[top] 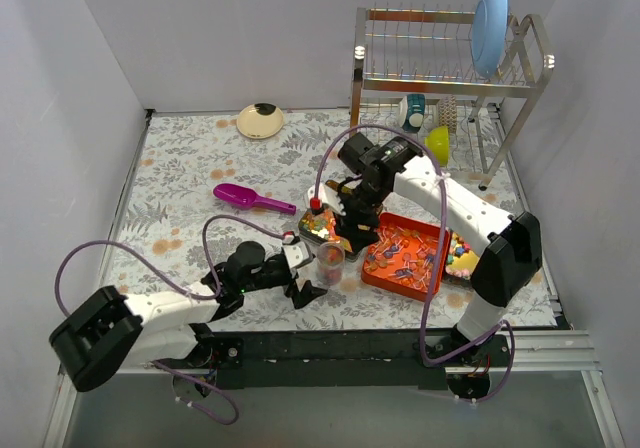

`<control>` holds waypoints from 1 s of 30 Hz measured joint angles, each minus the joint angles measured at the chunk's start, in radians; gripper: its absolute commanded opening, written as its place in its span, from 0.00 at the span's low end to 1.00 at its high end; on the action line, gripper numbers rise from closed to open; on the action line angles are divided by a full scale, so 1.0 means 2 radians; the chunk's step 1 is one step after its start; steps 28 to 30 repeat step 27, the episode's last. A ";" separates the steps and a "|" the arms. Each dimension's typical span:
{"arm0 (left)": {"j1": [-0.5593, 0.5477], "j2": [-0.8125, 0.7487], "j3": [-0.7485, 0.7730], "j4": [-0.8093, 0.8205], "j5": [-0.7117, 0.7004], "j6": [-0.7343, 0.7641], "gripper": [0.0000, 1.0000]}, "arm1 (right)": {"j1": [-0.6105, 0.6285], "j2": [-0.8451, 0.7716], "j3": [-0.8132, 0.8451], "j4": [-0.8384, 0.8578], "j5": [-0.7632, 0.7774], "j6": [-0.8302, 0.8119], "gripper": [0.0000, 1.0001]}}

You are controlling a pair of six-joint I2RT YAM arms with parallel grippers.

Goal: Pack the candies
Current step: Reset both arms

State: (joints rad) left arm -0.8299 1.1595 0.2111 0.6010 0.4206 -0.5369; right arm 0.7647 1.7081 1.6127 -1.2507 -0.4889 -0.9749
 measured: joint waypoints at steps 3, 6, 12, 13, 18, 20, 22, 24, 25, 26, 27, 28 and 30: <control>0.004 -0.064 0.035 -0.085 0.002 -0.001 0.98 | -0.019 0.000 0.036 0.002 0.012 0.027 0.71; 0.007 -0.110 0.081 -0.172 -0.022 0.003 0.98 | -0.035 -0.013 0.046 0.035 0.054 0.086 0.78; 0.037 -0.200 0.111 -0.283 -0.173 -0.011 0.98 | -0.059 -0.087 -0.019 0.117 0.212 0.209 0.86; 0.046 -0.209 0.117 -0.293 -0.201 -0.019 0.98 | -0.065 -0.104 -0.038 0.125 0.235 0.222 0.86; 0.109 -0.195 0.175 -0.315 -0.289 -0.064 0.98 | -0.143 -0.173 -0.102 0.146 0.299 0.276 0.87; 0.140 -0.170 0.201 -0.316 -0.317 -0.093 0.98 | -0.183 -0.188 -0.114 0.157 0.319 0.293 0.88; 0.171 -0.140 0.224 -0.325 -0.346 -0.132 0.98 | -0.216 -0.205 -0.134 0.176 0.345 0.310 0.88; 0.202 -0.105 0.255 -0.349 -0.363 -0.175 0.98 | -0.230 -0.224 -0.153 0.182 0.364 0.321 0.86; 0.212 -0.092 0.267 -0.358 -0.368 -0.186 0.98 | -0.232 -0.232 -0.162 0.185 0.369 0.324 0.85; 0.222 -0.073 0.286 -0.373 -0.375 -0.198 0.98 | -0.233 -0.240 -0.171 0.187 0.372 0.327 0.84; 0.228 -0.056 0.305 -0.384 -0.378 -0.207 0.98 | -0.235 -0.248 -0.179 0.187 0.372 0.329 0.85; 0.228 -0.056 0.305 -0.384 -0.378 -0.207 0.98 | -0.235 -0.248 -0.179 0.187 0.372 0.329 0.85; 0.228 -0.056 0.305 -0.384 -0.378 -0.207 0.98 | -0.235 -0.248 -0.179 0.187 0.372 0.329 0.85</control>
